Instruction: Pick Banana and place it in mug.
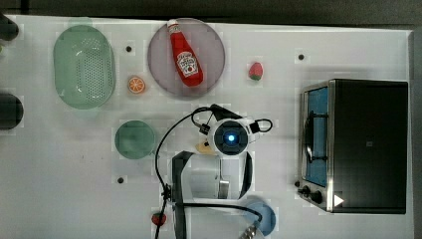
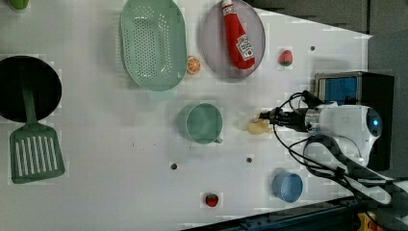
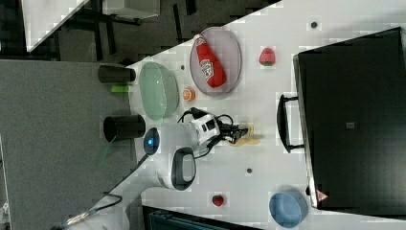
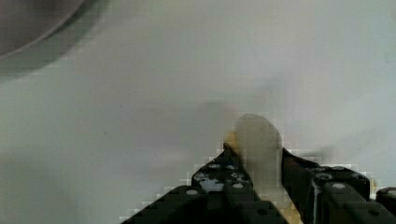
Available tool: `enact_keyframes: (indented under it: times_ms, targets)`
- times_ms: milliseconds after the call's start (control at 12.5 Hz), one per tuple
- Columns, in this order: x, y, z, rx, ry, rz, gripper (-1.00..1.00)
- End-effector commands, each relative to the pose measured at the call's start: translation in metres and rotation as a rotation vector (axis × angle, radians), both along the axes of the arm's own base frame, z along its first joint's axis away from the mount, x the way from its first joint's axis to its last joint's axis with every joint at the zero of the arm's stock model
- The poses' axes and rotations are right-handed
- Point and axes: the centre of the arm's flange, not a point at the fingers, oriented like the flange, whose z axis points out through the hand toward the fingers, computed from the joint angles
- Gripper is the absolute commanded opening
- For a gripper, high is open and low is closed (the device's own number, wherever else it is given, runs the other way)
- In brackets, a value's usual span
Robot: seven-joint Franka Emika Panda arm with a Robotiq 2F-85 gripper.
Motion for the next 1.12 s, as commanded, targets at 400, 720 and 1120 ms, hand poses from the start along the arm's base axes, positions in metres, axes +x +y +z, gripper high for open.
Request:
enact_keyframes:
  times_ms: [400, 720, 1120]
  targets:
    - [0.018, -0.006, 0.200, -0.013, 0.006, 0.016, -0.42]
    - [0.011, 0.019, 0.279, -0.026, -0.021, 0.062, -0.42]
    - [-0.004, 0.130, 0.284, -0.064, -0.024, 0.273, -0.42]
